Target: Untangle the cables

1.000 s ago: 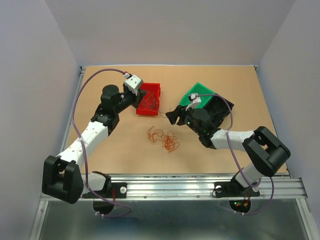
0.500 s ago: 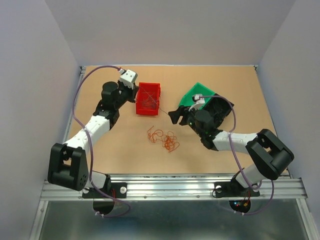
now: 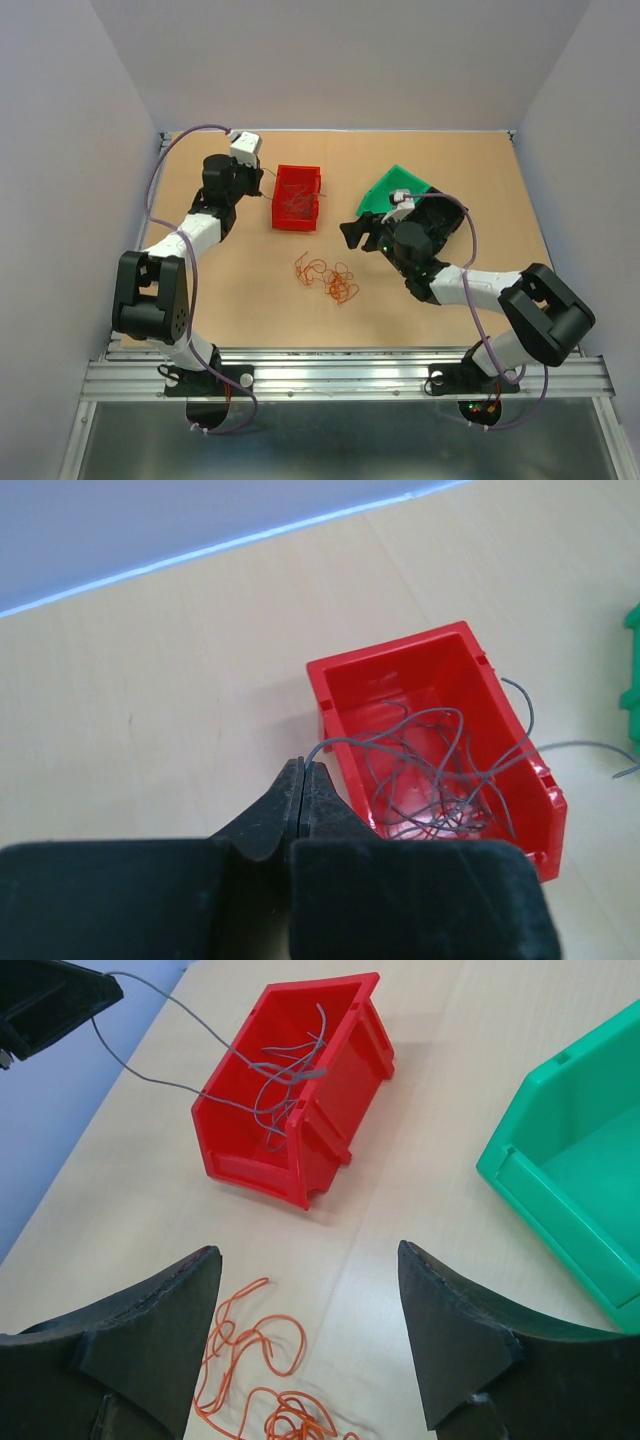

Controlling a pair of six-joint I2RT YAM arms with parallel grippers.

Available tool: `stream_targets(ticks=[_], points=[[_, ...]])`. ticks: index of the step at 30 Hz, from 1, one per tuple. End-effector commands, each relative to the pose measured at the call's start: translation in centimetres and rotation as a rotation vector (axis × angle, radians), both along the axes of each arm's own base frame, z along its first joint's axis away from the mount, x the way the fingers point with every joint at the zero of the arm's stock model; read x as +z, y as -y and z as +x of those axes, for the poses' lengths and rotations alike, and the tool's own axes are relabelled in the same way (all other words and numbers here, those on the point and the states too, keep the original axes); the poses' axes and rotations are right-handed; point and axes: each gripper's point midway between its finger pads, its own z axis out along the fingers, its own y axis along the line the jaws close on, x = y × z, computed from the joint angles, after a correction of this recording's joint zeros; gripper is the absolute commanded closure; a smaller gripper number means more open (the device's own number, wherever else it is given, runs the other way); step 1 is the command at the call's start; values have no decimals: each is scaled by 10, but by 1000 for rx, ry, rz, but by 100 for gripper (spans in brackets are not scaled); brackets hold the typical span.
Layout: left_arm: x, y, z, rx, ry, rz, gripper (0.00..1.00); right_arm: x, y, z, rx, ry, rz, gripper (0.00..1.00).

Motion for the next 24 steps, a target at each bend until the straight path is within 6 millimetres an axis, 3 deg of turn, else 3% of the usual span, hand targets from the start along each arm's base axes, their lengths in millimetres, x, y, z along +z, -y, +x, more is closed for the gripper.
stream_targets(ticks=[1, 13, 24], points=[[44, -9, 16, 36, 107, -47, 100, 9, 6, -3, -26, 29, 20, 22], [45, -14, 18, 57, 95, -44, 100, 9, 7, -3, -29, 28, 21, 22], [47, -16, 5, 36, 84, 18, 100, 9, 7, -3, -31, 29, 20, 22]])
